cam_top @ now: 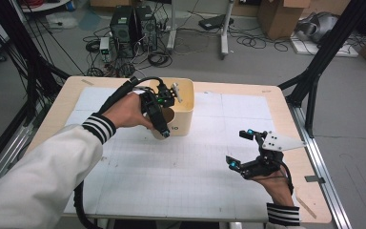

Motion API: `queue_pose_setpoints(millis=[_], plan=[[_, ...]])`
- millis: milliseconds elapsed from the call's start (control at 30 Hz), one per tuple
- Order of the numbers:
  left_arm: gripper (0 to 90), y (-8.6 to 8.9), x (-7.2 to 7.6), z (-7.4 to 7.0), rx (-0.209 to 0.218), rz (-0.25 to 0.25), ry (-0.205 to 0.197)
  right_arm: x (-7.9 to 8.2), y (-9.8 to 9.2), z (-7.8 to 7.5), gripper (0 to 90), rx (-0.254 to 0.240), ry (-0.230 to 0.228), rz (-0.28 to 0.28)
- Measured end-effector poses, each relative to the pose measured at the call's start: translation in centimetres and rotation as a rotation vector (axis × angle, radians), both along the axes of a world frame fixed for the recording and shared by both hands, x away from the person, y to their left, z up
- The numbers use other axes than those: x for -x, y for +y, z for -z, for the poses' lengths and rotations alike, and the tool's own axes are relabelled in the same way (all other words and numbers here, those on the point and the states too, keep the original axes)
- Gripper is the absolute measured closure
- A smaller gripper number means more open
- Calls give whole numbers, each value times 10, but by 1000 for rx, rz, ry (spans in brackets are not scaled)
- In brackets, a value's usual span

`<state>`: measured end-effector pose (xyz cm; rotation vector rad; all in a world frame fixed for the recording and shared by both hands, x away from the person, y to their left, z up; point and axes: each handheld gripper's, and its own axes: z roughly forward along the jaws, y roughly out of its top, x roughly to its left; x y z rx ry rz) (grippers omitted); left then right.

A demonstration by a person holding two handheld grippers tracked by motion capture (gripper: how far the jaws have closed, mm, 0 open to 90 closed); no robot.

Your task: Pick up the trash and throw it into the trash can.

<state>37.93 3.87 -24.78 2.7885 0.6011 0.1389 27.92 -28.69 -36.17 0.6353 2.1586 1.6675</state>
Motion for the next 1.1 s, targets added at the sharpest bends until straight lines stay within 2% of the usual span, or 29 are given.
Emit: queue_pose_setpoints(millis=[267,400,533,767,800,1100], plan=[[332,1,-6,-20,15,8,-10,0,0,0,4,0,2,0],[332,3,-9,-26,16,8,-6,0,-1,0,4,0,-8,2],[332,3,-10,-31,20,-3,-4,0,-1,0,3,-3,3,4],[333,2,-18,-47,15,10,-9,0,-2,0,4,-4,-5,5],[332,2,-18,-49,18,9,-9,0,-2,0,3,-2,5,5],[333,3,-24,-69,35,25,-4,-1,-2,0,3,-1,-1,7]])
